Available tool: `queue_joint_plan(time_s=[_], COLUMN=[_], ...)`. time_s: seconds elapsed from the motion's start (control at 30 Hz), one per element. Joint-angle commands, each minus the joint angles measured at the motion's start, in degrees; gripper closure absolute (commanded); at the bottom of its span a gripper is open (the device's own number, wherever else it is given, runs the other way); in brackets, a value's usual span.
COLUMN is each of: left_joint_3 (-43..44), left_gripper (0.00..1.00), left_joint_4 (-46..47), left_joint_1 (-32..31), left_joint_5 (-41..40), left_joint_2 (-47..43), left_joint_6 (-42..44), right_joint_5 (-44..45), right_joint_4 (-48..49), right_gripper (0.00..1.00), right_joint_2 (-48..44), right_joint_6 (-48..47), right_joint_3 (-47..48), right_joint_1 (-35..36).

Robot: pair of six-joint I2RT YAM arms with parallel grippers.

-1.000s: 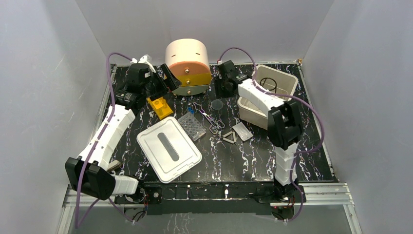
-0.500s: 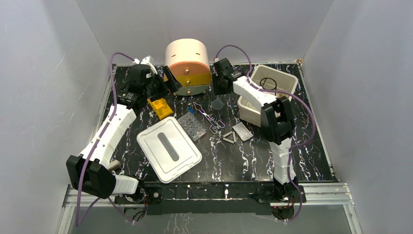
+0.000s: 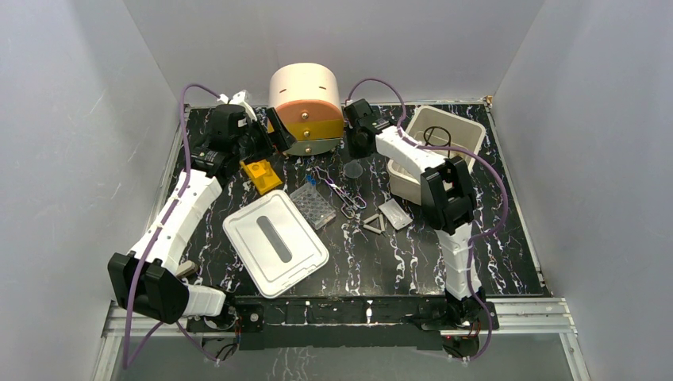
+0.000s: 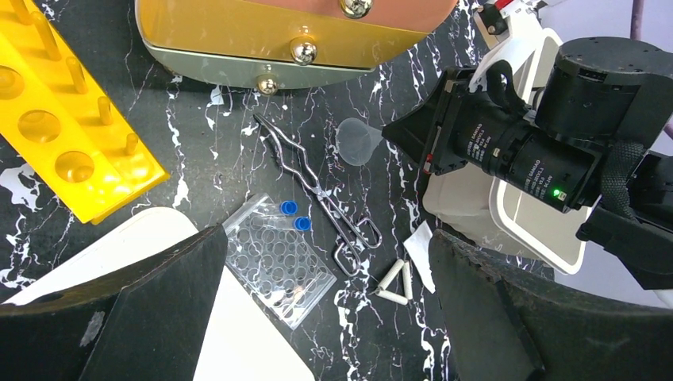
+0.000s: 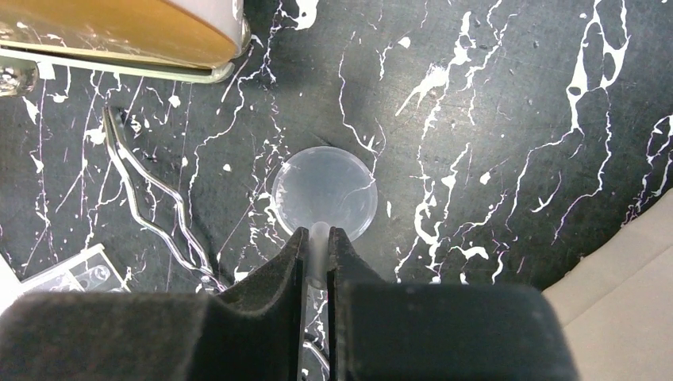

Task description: Organize the chemistry lab equipment

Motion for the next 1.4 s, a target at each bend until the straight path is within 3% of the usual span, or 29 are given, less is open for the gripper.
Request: queue_joint_plan(time_s=[0.0,0.2,0.47,0.67,0.9,1.13,1.37], left_joint_3=[1.6,2.3,3.4,3.2,2.1,2.0,1.3], left_gripper=[0.02,0.02,0.02,0.02,0.02,0.02,0.02], left_joint_4=[-0.8,-0.7,-1.0,-0.9,-0.6,0.1,1.8], left_joint_1=[-0.2,-0.2,-0.2,-0.2,-0.3,-0.5,-0.7], left_joint_5=[-0.8,-0.2,-0.1,0.3,1.9,3.4,6.1], left_joint_2=[-1.9,-2.4,-2.1,-1.6,-0.3,1.3,2.2], left_joint_6=[1.9,1.7,1.8,1.8,0.1,-1.5,-3.9], right_joint_5=[1.7,2.4,1.0,5.4,7.0,3.4,-1.9], right_joint_4=[1.7,2.7,5.3,3.1,2.4,1.3,5.3], right_gripper=[0.92,0.99,0.98,0.96,0.93,0.93,0.93], right_joint_2=[-2.0,-7.8,-21.2,-29.7,-42.0,-44.6,-39.3], right_joint_6=[-0.7,-1.6,-1.2,-1.5,0.1,1.7,3.7], right_joint_3=[1.0,-0.7,-3.9,-5.9,-19.3,-29.0,-33.4], right_joint_1=[0.2,0.1,-3.2,-8.0,-15.4,-16.2,-16.3])
